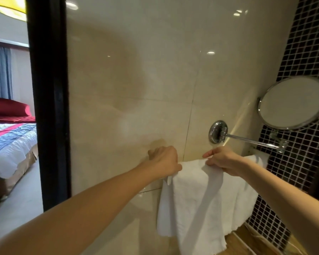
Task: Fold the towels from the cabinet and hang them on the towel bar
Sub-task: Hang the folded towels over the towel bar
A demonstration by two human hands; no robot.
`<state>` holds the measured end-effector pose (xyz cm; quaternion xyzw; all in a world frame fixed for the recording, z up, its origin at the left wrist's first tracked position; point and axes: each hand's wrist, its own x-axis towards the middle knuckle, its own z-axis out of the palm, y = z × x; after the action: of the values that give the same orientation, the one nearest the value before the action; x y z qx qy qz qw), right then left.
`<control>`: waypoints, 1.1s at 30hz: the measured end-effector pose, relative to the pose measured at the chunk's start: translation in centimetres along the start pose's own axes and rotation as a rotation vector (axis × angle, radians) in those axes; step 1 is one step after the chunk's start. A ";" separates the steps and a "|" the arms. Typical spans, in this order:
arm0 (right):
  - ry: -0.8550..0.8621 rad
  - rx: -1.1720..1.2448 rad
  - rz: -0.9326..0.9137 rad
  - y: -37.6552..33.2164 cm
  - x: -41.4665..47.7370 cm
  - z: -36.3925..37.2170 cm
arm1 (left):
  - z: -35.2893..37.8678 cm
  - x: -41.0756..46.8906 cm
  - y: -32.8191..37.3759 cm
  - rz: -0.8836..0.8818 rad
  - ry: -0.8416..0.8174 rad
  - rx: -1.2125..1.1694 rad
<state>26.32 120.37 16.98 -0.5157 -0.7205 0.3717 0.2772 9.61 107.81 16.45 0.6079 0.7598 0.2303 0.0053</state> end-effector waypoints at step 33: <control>0.088 -0.686 -0.348 1.1 -0.4 -0.9 | 3.1 1.0 1.0 0.251 -0.073 0.193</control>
<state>27.69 120.46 16.56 -0.4639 -0.8671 0.0342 0.1782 11.13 109.94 14.33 0.7037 0.6959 0.1328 -0.0541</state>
